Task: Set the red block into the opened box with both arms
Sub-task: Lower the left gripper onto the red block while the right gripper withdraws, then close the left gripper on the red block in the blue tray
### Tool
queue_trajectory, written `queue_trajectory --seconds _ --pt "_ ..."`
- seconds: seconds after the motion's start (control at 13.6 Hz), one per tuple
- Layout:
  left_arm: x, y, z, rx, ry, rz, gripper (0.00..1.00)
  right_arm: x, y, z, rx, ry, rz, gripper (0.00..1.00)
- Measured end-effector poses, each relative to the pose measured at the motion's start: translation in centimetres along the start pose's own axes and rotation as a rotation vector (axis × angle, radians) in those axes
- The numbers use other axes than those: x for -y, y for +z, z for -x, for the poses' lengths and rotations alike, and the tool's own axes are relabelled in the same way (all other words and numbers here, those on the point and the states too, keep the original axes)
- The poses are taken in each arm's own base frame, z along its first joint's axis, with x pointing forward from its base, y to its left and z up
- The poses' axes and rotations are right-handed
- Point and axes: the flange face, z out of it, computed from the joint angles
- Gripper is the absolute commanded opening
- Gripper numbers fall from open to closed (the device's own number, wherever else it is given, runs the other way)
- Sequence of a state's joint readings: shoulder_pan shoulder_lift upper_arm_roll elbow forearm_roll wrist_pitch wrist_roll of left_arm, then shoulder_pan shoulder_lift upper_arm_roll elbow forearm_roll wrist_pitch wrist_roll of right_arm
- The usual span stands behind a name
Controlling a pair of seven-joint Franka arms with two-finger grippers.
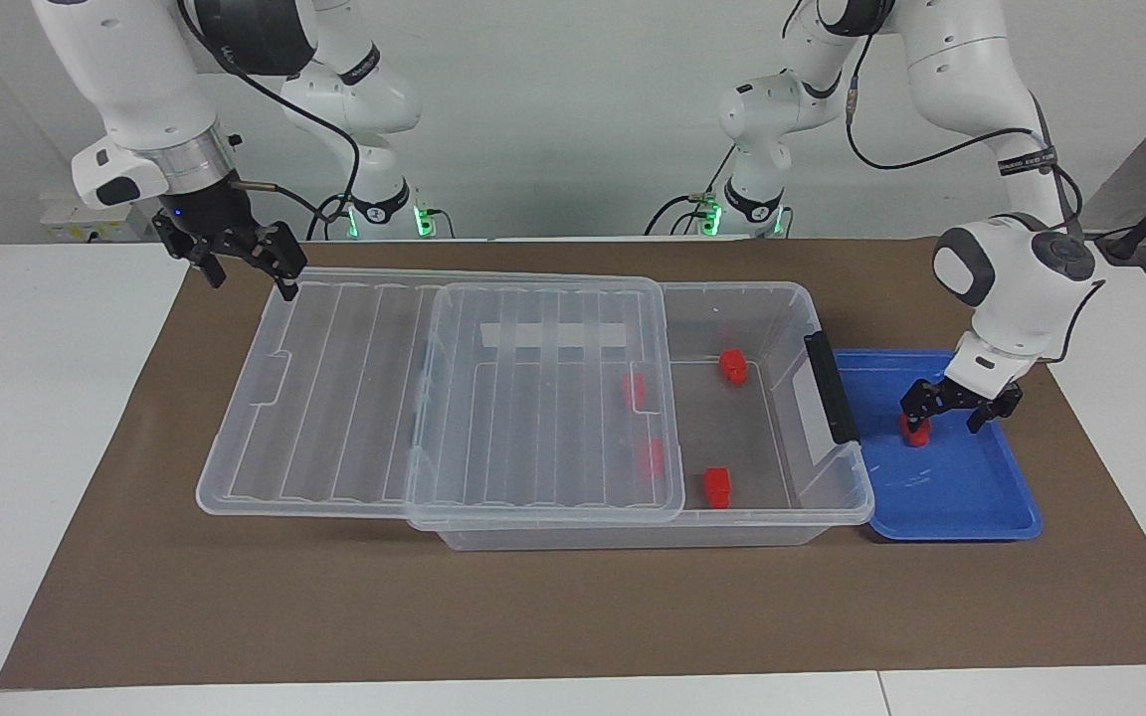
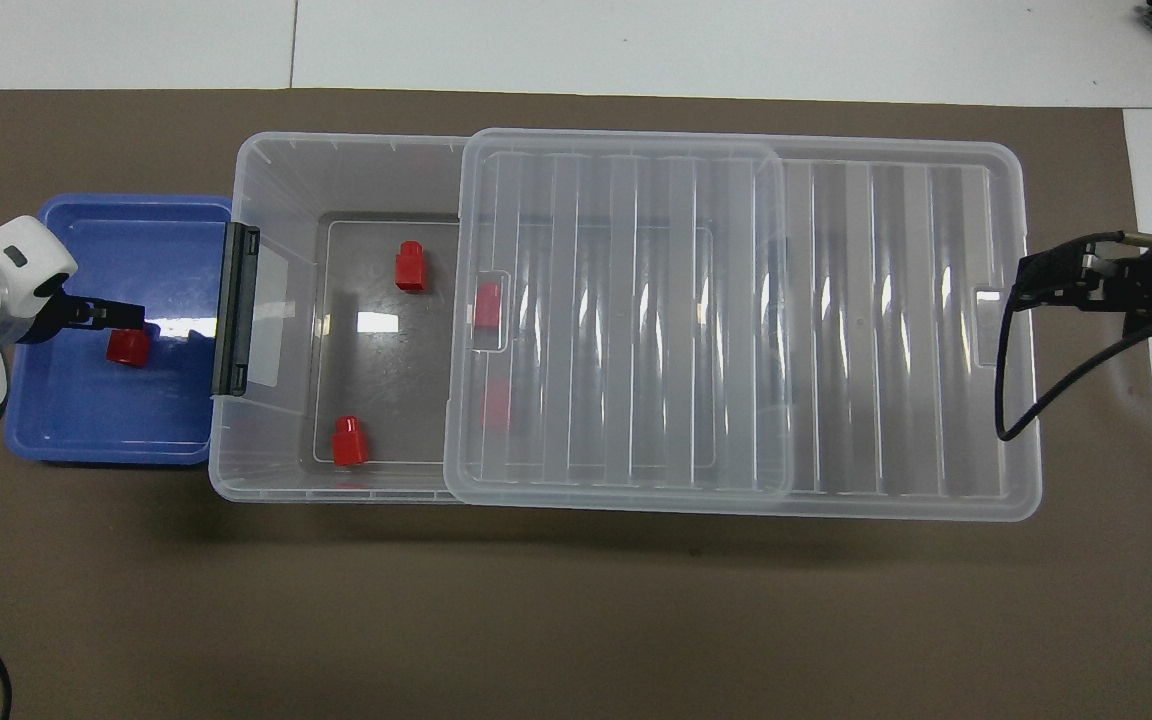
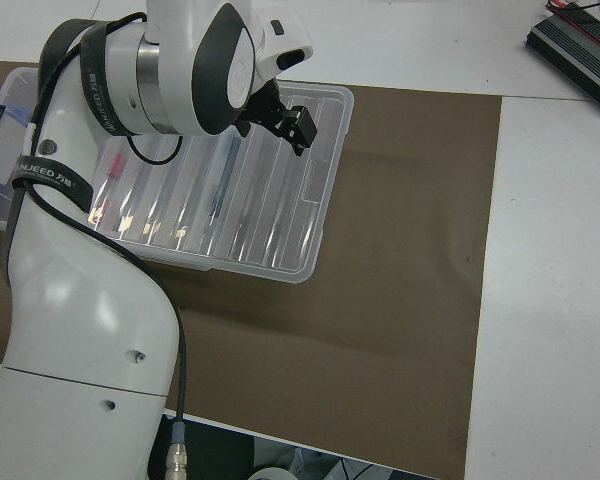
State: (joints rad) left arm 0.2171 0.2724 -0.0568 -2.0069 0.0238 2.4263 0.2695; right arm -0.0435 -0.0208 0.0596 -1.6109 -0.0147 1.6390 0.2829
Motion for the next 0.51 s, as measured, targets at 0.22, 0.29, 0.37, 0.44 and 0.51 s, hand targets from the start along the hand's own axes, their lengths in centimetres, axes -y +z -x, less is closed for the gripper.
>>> queue_trajectory --seconds 0.22,0.29,0.37,0.44,0.51 --pt "-0.2 1.7 1.3 -0.003 -0.002 -0.001 1.00 -1.1 -0.2 -0.1 0.018 0.019 0.006 1.00" --pt "-0.3 1.8 1.4 -0.002 -0.001 0.000 1.00 -1.5 -0.2 -0.2 0.025 0.023 0.008 1.00" --pt "-0.3 1.9 1.4 -0.002 -0.001 0.000 1.00 -1.5 0.0 -0.1 0.034 0.024 0.010 1.00" --pt "-0.4 2.0 1.5 -0.001 -0.001 0.001 1.00 -1.5 0.1 -0.1 0.043 0.023 0.013 1.00" --pt "-0.4 2.1 1.6 0.000 -0.001 0.001 0.98 -1.5 0.2 0.0 0.051 0.022 0.015 1.00"
